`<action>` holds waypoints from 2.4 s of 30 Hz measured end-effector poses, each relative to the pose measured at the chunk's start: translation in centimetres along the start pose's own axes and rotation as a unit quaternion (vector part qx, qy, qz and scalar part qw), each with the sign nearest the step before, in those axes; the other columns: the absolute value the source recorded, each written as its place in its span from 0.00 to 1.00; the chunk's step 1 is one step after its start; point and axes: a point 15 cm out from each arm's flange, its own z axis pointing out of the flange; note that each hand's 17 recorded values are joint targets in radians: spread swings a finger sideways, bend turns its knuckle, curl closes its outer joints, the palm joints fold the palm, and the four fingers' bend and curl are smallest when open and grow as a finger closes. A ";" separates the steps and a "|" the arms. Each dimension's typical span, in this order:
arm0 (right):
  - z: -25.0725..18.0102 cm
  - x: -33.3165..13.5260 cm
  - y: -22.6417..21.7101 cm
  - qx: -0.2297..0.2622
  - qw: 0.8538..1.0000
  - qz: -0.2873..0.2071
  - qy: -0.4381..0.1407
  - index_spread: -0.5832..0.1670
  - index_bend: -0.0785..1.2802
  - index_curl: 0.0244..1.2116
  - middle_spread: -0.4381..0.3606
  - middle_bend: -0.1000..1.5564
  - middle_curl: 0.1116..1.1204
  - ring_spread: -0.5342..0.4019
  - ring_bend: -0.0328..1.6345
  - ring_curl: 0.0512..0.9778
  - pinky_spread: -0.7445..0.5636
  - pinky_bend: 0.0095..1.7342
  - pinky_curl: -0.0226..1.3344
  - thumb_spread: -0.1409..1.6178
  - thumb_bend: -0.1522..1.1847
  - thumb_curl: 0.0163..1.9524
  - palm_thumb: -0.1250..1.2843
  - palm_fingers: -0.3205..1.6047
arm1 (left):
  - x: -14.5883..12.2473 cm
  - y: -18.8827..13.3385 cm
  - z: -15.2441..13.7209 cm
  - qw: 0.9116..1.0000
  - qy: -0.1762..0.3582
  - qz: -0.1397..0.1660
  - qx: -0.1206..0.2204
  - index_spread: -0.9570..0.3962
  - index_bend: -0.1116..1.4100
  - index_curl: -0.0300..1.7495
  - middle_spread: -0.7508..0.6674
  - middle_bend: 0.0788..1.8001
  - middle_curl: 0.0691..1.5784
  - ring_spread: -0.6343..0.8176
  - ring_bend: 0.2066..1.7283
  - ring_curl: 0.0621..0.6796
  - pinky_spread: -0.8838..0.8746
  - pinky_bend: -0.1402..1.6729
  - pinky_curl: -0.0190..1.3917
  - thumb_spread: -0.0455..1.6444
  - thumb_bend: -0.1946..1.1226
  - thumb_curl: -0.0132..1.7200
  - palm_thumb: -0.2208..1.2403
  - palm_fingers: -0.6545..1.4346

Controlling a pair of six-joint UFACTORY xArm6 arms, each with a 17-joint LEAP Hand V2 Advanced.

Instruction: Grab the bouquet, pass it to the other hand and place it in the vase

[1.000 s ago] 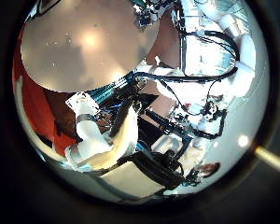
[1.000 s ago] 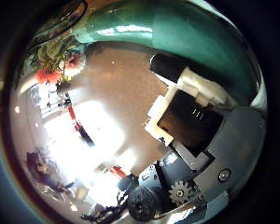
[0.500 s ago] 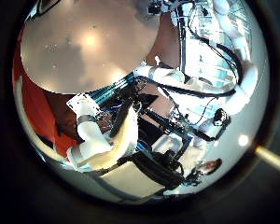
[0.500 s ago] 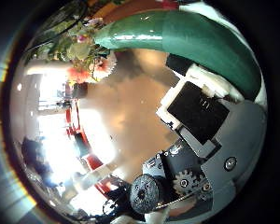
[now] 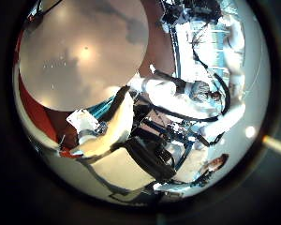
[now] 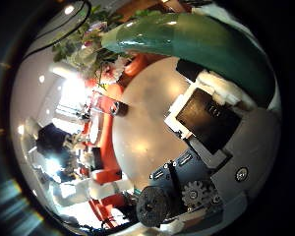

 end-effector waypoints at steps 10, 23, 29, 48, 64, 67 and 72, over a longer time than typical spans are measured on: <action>-1.7 -1.4 1.0 0.036 0.974 0.070 -0.212 0.47 0.93 0.75 0.37 0.88 0.72 0.37 0.90 0.70 0.44 0.80 0.52 0.54 0.18 0.56 0.88 0.75 | 1.2 -1.3 -2.4 0.993 0.106 -0.021 0.054 0.68 0.19 0.25 0.67 0.06 0.17 0.64 0.25 0.19 0.68 0.20 0.25 0.73 0.13 0.19 0.38 0.48; -1.3 -6.7 3.6 -0.046 0.908 0.040 -0.414 0.48 0.94 0.74 0.38 0.89 0.71 0.36 0.89 0.71 0.43 0.77 0.57 0.54 0.18 0.63 0.88 0.74 | 4.5 -4.8 -5.3 0.928 0.344 0.013 0.145 0.70 0.18 0.24 0.69 0.06 0.18 0.64 0.26 0.18 0.66 0.23 0.27 0.69 0.12 0.20 0.38 0.46; -1.4 -10.9 4.1 -0.075 0.889 0.000 -0.452 0.48 0.95 0.74 0.38 0.89 0.71 0.36 0.89 0.72 0.43 0.76 0.60 0.54 0.17 0.65 0.88 0.74 | 4.2 -6.8 -5.4 0.905 0.403 -0.003 0.138 0.75 0.17 0.22 0.74 0.07 0.18 0.68 0.28 0.19 0.68 0.26 0.28 0.65 0.12 0.20 0.34 0.42; 0.3 -19.9 8.2 -0.181 0.848 -0.093 -0.490 0.49 0.95 0.73 0.38 0.89 0.70 0.36 0.89 0.73 0.42 0.73 0.66 0.55 0.16 0.70 0.87 0.75 | 6.8 -10.4 -7.6 0.849 0.512 0.012 0.133 0.84 0.18 0.19 0.83 0.11 0.18 0.81 0.23 0.18 0.78 0.26 0.26 0.61 0.13 0.21 0.37 0.35; 4.2 -20.1 9.5 -0.218 0.871 -0.115 -0.426 0.49 0.95 0.72 0.38 0.89 0.70 0.36 0.88 0.74 0.42 0.71 0.70 0.56 0.14 0.73 0.88 0.75 | 10.4 -8.7 -7.2 0.850 0.520 0.063 0.057 0.76 0.23 0.25 0.58 0.34 0.31 0.63 0.28 0.22 0.70 0.18 0.21 0.60 0.15 0.23 0.45 0.55; 4.6 -19.8 9.1 -0.209 0.877 -0.110 -0.419 0.49 0.95 0.72 0.38 0.89 0.70 0.36 0.88 0.74 0.41 0.71 0.70 0.56 0.14 0.74 0.88 0.75 | 11.2 -8.2 -7.2 0.847 0.527 0.067 0.020 0.69 0.21 0.26 0.48 0.39 0.34 0.41 0.42 0.29 0.54 0.33 0.26 0.60 0.22 0.26 0.62 0.78; 4.9 -19.3 8.3 -0.196 0.884 -0.101 -0.412 0.49 0.95 0.72 0.37 0.88 0.70 0.35 0.88 0.74 0.41 0.71 0.71 0.57 0.08 0.72 0.80 0.74 | 11.4 -9.0 -8.3 0.827 0.558 0.065 0.030 0.55 0.28 0.33 0.34 0.47 0.44 0.21 0.66 0.57 0.34 0.60 0.41 0.59 0.27 0.31 0.78 0.94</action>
